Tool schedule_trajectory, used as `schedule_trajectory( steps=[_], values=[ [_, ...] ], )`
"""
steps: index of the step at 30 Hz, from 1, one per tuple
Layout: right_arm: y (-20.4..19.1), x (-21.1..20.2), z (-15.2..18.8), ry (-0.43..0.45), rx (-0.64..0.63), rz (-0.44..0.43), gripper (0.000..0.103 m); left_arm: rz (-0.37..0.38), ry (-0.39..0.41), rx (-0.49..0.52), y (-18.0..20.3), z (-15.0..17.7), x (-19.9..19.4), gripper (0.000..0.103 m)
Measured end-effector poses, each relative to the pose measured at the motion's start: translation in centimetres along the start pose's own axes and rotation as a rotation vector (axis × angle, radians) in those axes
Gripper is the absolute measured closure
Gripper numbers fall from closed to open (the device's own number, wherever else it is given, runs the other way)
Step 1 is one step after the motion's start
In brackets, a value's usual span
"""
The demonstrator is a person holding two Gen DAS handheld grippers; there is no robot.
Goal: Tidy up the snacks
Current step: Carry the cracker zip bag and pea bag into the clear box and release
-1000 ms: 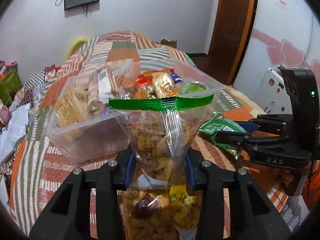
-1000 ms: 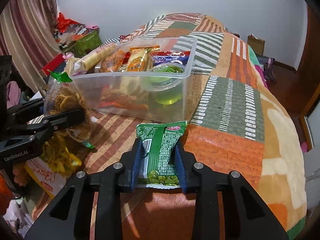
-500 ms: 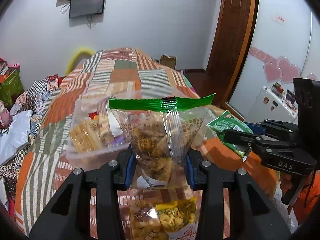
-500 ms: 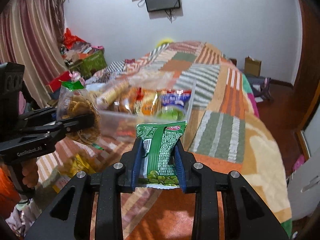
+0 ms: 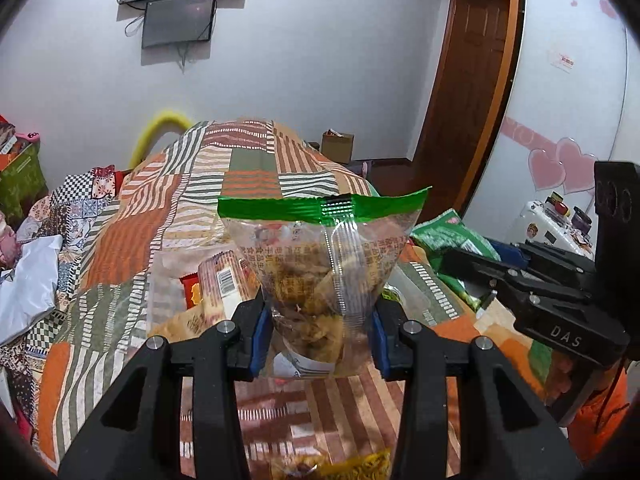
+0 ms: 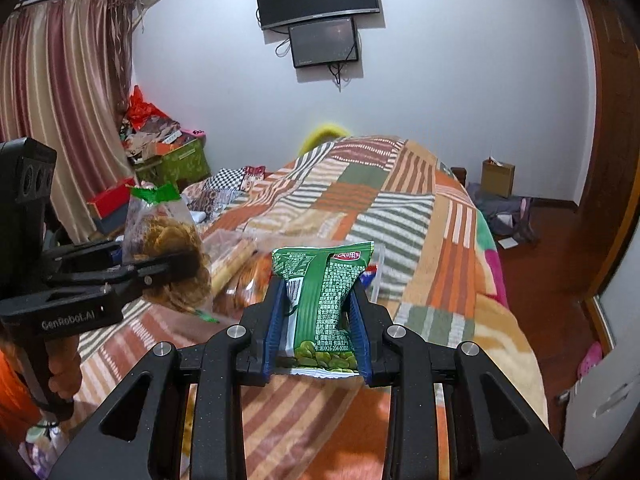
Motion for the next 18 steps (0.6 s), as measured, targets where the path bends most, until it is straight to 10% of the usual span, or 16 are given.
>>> schedule_trajectory(
  steps=[18],
  values=[
    [0.8,7.7,0.3,-0.105,0.001,-0.014,0.075,0.027,-0.134,0.003,-1.2,1.3,7.5,0.061]
  ],
)
Point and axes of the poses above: each gripper's, at about its wrist camera, not at the fingertips, and x roughly the way its jaws point, y to its right, z to its underside, the point moved 10 cm from there along x, roughly the way its jaws point, and after that the axes turned 3 degrees about z, right-handed, at the moved point
